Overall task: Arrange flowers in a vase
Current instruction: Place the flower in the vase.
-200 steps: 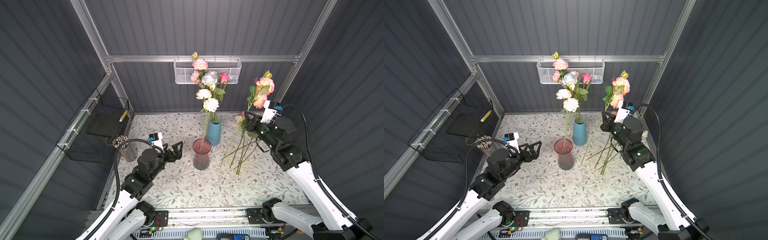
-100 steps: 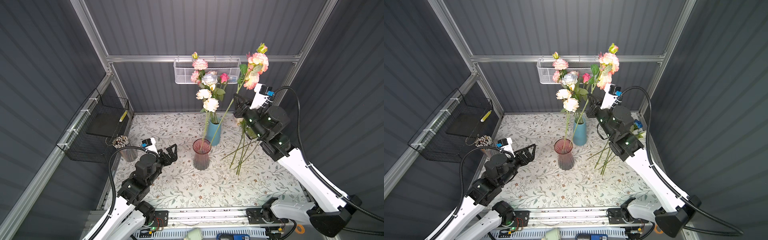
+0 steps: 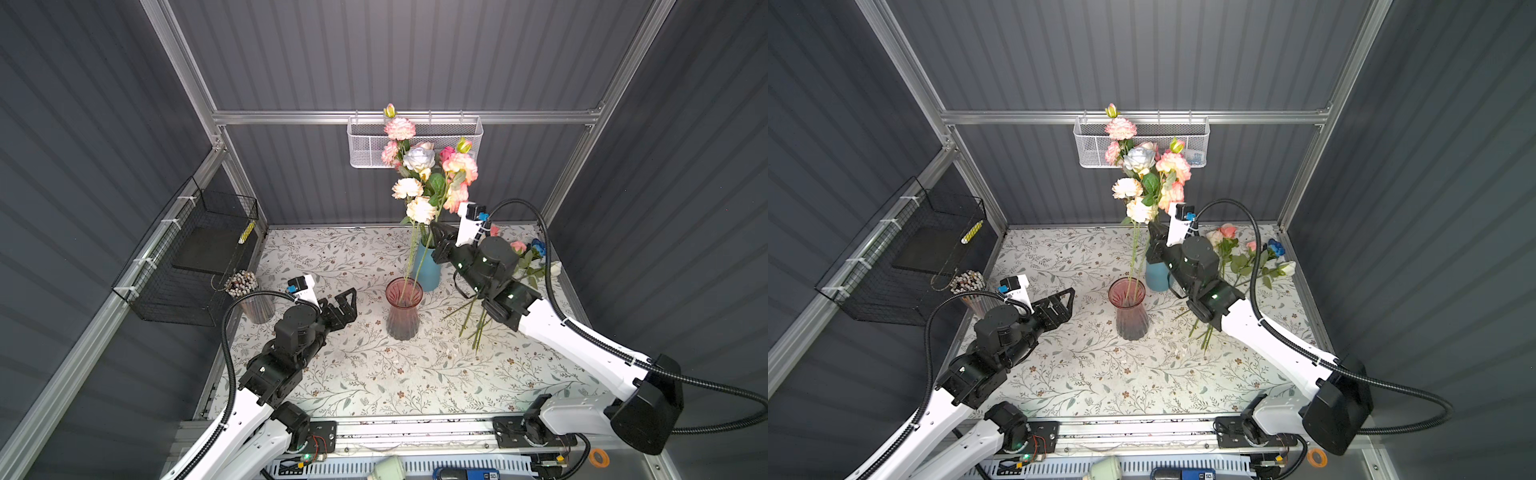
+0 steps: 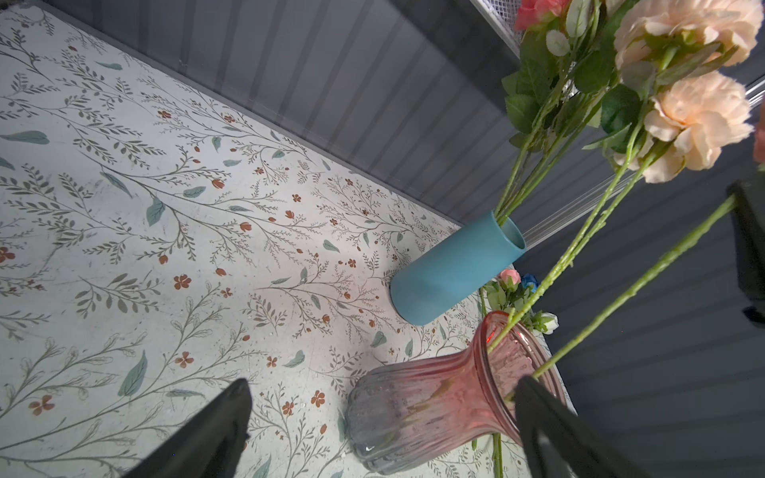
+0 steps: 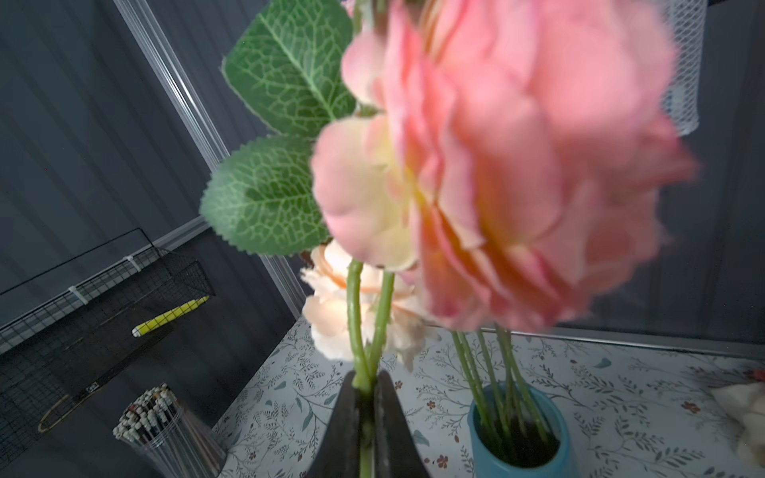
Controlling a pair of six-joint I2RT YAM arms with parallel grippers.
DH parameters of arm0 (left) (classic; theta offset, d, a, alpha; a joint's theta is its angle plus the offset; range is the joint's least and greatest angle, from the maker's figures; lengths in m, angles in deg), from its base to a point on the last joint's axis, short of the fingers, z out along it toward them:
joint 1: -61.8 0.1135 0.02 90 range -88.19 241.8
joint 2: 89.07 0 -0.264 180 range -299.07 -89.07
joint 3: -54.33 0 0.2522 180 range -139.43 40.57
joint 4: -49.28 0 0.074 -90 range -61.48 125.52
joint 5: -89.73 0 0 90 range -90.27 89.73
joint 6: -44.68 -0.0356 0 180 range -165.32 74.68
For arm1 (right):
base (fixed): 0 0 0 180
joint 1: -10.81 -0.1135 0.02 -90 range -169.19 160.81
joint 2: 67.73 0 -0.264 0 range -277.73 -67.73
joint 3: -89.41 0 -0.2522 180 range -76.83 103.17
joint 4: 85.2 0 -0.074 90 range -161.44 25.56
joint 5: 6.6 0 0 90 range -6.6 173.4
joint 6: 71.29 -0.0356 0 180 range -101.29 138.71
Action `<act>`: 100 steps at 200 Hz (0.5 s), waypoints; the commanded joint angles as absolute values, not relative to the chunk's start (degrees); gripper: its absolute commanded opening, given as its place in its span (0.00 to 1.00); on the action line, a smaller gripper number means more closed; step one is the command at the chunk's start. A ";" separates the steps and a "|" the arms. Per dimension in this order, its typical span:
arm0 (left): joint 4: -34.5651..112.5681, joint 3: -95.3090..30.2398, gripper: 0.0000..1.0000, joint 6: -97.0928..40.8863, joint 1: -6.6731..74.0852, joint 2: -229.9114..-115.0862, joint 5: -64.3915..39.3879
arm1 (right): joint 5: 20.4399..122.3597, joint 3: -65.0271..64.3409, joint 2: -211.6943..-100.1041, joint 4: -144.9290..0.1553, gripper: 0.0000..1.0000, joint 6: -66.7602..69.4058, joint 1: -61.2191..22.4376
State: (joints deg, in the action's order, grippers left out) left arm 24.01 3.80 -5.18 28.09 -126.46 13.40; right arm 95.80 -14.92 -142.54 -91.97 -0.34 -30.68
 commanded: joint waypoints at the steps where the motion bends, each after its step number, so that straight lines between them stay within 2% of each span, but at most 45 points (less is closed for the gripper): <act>1: 26.74 5.08 1.00 -5.64 28.05 -127.43 12.00 | 100.10 -19.02 -140.78 -97.94 0.12 -1.45 -33.78; 27: 28.09 5.35 1.00 -5.38 28.05 -129.01 11.18 | 102.46 -22.07 -140.64 -98.47 0.16 -3.10 -36.27; 42: 28.75 5.24 0.99 -5.25 28.05 -129.74 10.89 | 103.08 -23.10 -140.46 -98.31 0.22 -4.61 -36.74; 71: 29.54 5.16 1.00 -5.07 28.05 -130.81 10.35 | 103.01 -24.00 -140.16 -96.91 0.28 -6.64 -37.33; 100: 30.28 5.37 0.99 -4.61 28.06 -131.52 9.97 | 102.74 -24.10 -139.56 -94.42 0.30 -7.60 -37.69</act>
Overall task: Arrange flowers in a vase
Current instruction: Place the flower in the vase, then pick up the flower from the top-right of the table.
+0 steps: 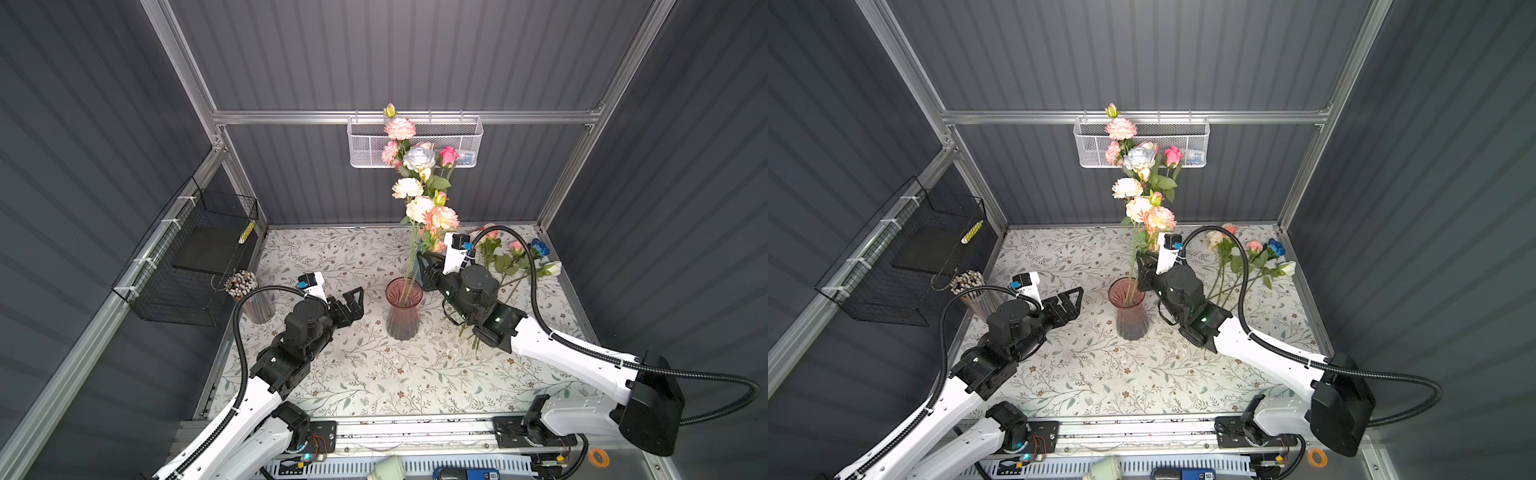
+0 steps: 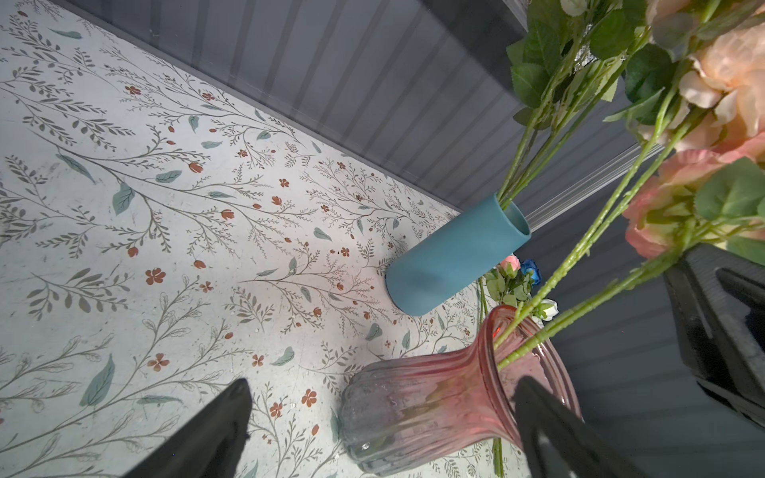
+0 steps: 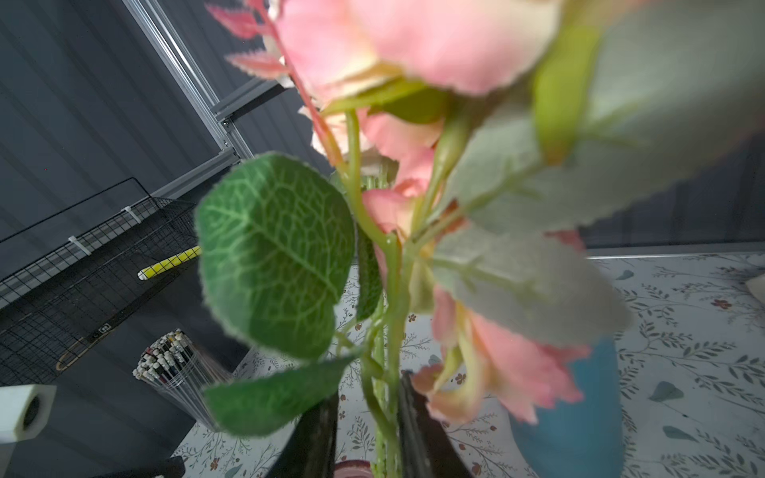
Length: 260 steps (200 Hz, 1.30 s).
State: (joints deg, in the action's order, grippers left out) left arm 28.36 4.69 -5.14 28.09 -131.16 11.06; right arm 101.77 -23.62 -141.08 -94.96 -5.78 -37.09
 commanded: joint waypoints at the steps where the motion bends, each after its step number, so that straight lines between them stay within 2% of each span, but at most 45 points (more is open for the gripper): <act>1: 30.31 5.39 0.99 -4.58 28.06 -131.57 9.95 | 102.69 -24.10 -139.50 -94.35 0.30 -7.63 -37.70; 36: 31.24 5.33 0.99 -4.27 28.05 -132.62 9.15 | 102.36 -24.28 -137.80 -91.80 0.42 -8.95 -38.10; 151: 31.61 0.56 0.99 -7.50 28.06 -136.42 6.22 | 101.99 -25.04 -127.00 -78.73 0.66 -8.61 -38.44; 177: 31.98 -0.72 0.99 -9.28 28.05 -137.05 5.80 | 102.23 -27.36 -123.82 -75.43 0.67 -8.75 -38.41; 214: 30.47 -4.33 1.00 -13.71 28.05 -138.35 5.97 | 108.82 -31.60 -118.20 -70.81 0.67 -7.33 -38.41; 243: 29.57 -7.73 0.99 -16.84 28.05 -139.14 3.11 | 113.92 -34.40 -112.95 -66.56 0.67 -6.17 -37.95; 260: 29.59 -8.95 0.99 -18.17 28.05 -139.90 -0.09 | 115.00 -35.82 -111.52 -62.63 0.67 -7.73 -34.92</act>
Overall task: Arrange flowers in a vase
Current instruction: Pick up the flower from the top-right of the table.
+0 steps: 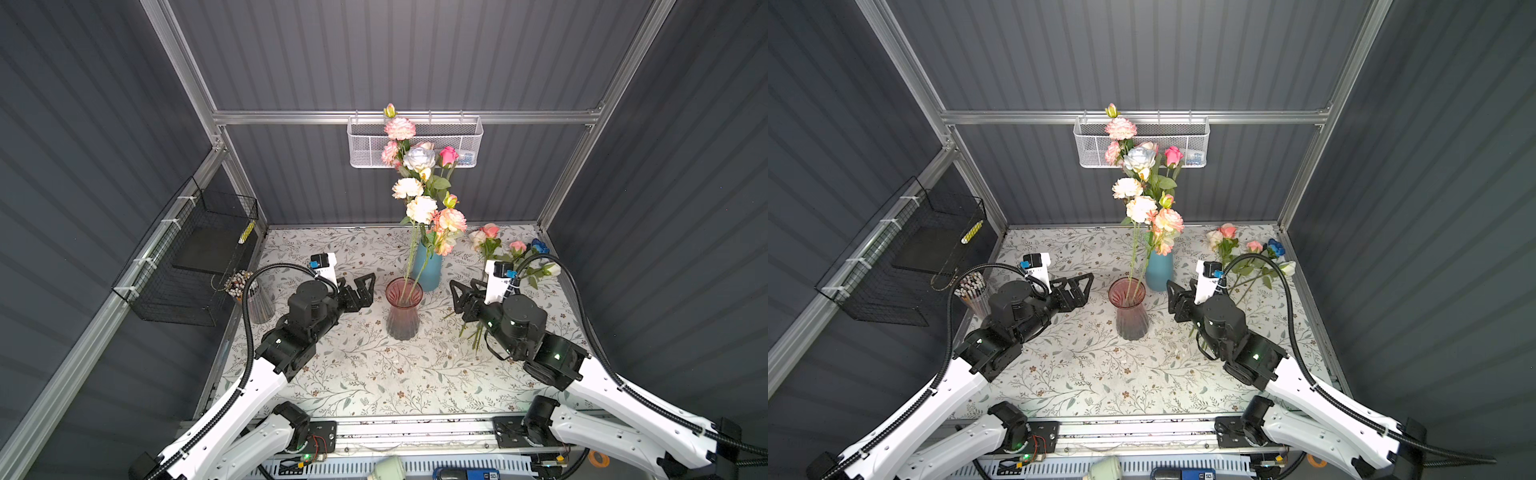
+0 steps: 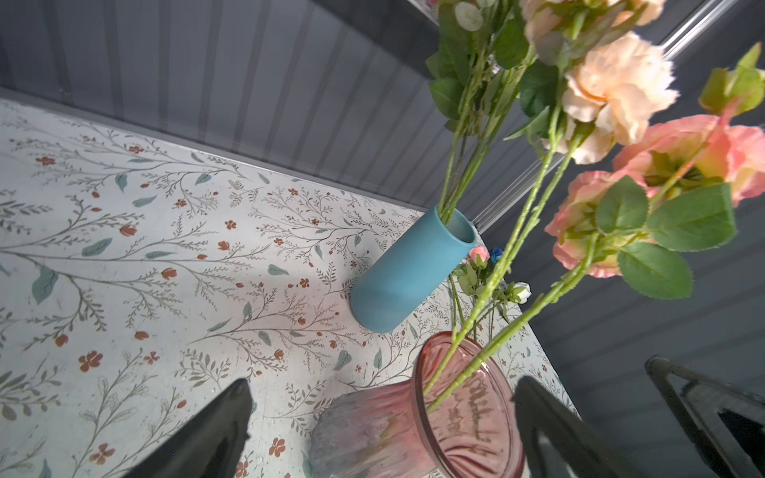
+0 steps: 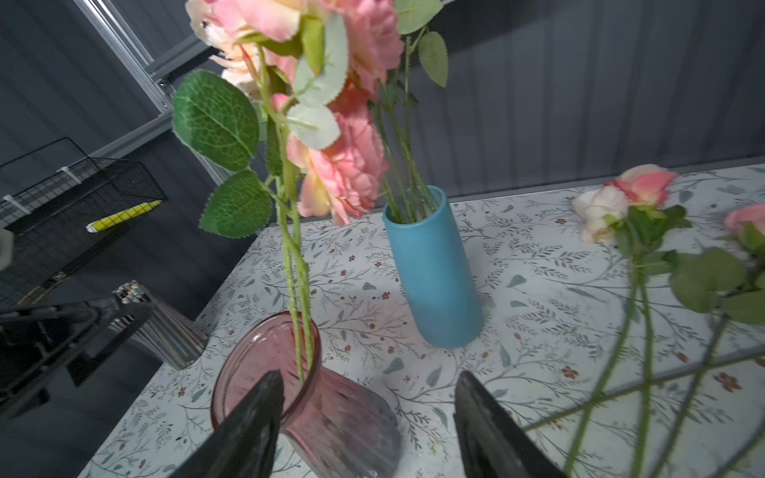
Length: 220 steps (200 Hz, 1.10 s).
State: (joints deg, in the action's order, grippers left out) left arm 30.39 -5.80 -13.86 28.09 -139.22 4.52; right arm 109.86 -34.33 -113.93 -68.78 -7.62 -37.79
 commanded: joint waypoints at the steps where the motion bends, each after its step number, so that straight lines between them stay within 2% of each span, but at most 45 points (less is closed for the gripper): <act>1: 29.65 -8.98 0.99 -18.30 28.05 -139.97 -0.27 | 114.89 -35.89 -111.47 -62.46 0.67 -7.82 -34.64; 14: 30.15 -9.32 0.99 -19.21 28.05 -141.14 -3.90 | 111.28 -37.51 -111.41 -60.17 0.67 -10.83 -29.13; 33: 30.11 -10.13 0.99 -19.33 28.05 -143.30 -8.18 | 100.69 -39.58 -113.48 -60.00 0.65 -15.05 -18.51; 68: 32.45 -9.14 0.99 -18.83 28.05 -144.53 -14.84 | 88.09 -33.88 -129.22 -57.85 0.61 -16.81 -6.33; 80: 33.33 -8.34 0.99 -18.69 28.06 -144.15 -15.77 | 85.79 -29.78 -137.49 -56.32 0.55 -16.15 -3.70; 89: 33.83 -7.67 0.99 -18.54 28.05 -143.85 -16.22 | 84.60 -26.49 -142.64 -54.81 0.46 -16.49 -1.61; 97: 34.52 -6.89 0.99 -18.18 28.05 -143.66 -16.74 | 84.50 -24.81 -146.30 -54.93 0.39 -16.75 -0.08; 130: 36.73 -3.44 0.99 -15.93 28.05 -144.29 -21.62 | 83.13 -16.63 -159.71 -54.25 0.28 -16.11 5.17; 162: 35.82 -2.13 0.99 -15.90 28.05 -144.67 -25.40 | 80.12 -8.41 -170.68 -52.39 0.27 -14.23 8.28; 204: 32.88 -0.97 1.00 -18.19 28.05 -141.00 -20.42 | 77.41 1.70 -181.29 -48.21 0.29 -11.73 9.58; 220: 32.97 -0.65 0.99 -18.51 28.05 -140.66 -19.54 | 77.12 5.30 -184.21 -46.36 0.27 -11.43 9.67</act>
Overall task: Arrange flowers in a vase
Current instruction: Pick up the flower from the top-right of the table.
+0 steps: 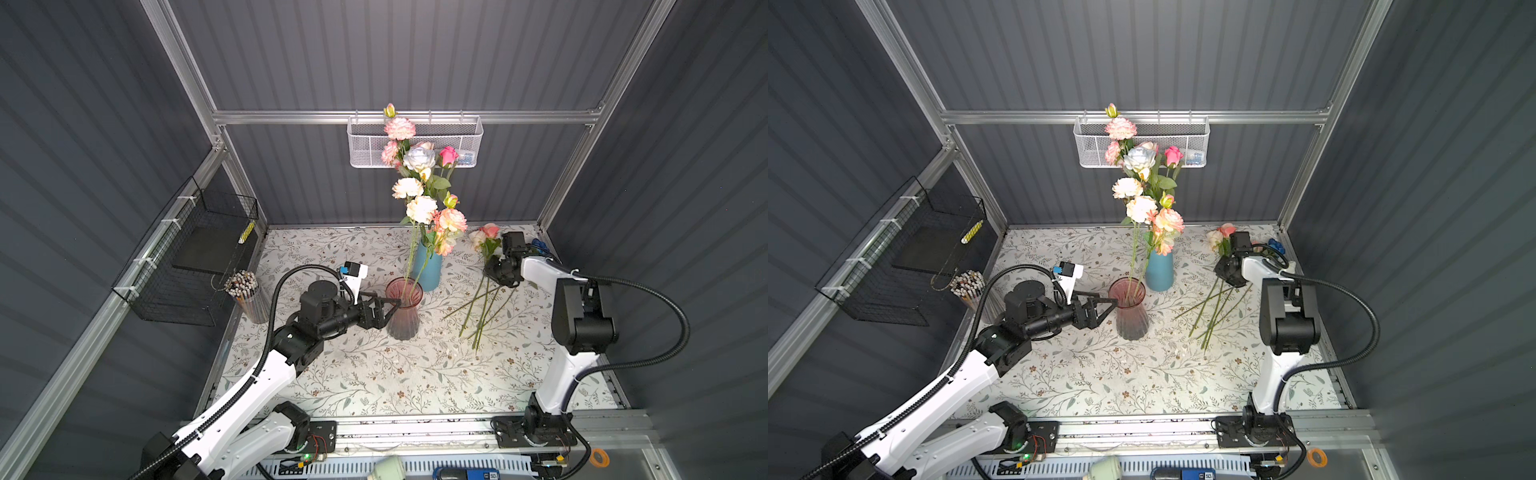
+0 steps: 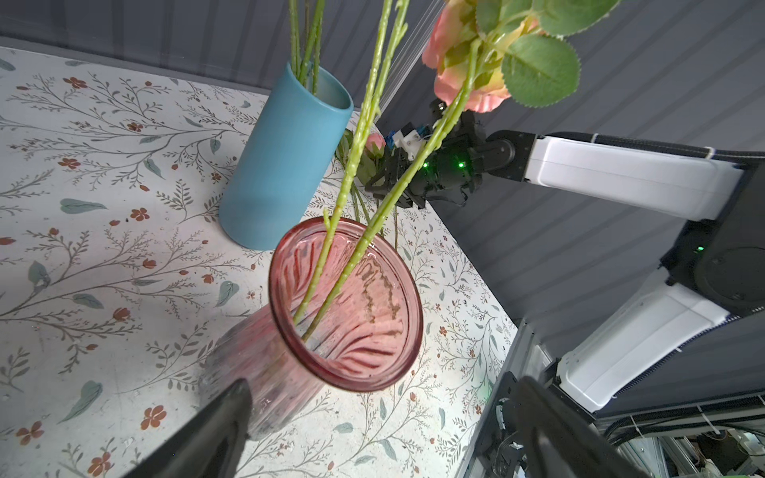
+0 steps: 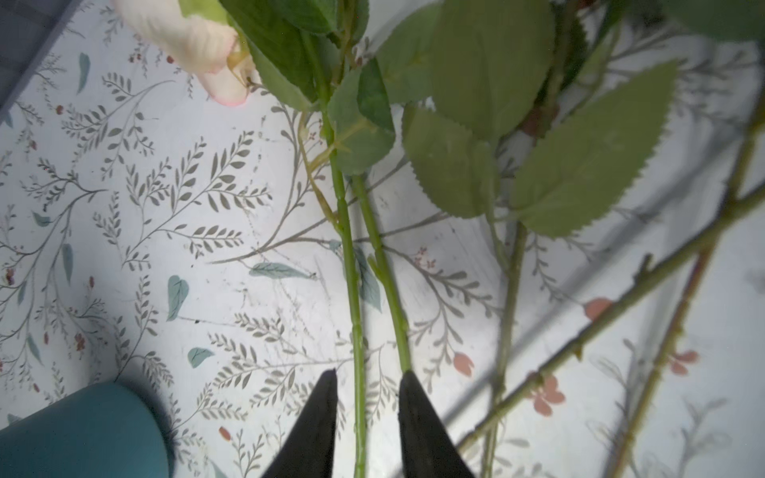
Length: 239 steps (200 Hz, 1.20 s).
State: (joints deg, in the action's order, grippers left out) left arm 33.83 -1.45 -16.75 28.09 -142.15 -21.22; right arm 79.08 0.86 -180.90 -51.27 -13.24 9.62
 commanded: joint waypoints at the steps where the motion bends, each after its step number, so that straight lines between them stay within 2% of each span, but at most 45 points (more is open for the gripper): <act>1: 32.97 -0.65 0.99 -18.52 28.05 -140.66 -19.53 | 77.05 5.50 -184.33 -46.29 0.27 -11.48 9.67; 49: 34.03 -1.61 0.99 -18.32 28.05 -143.92 -20.43 | 77.82 11.37 -189.62 -43.21 0.23 -11.95 9.59; 141: 33.54 -2.61 0.99 -19.95 28.05 -144.61 -19.60 | 77.50 17.74 -193.13 -37.13 0.23 -9.59 9.64; 171: 33.63 -2.86 0.99 -19.79 28.05 -145.09 -19.53 | 77.25 18.43 -193.34 -34.38 0.33 -9.03 9.58; 197: 33.97 -2.68 0.99 -19.49 28.06 -145.35 -19.53 | 77.23 17.67 -192.79 -32.84 0.34 -8.29 9.41; 216: 34.76 -2.28 0.99 -19.48 28.05 -145.56 -19.55 | 77.90 17.91 -192.97 -32.58 0.27 -7.60 9.39; 228: 35.10 -2.23 0.99 -19.49 28.05 -145.70 -19.60 | 77.98 18.29 -193.24 -32.09 0.19 -7.48 9.41; 239: 34.63 -2.61 0.99 -19.60 28.05 -145.72 -19.59 | 77.96 17.83 -192.99 -32.47 0.16 -7.36 9.41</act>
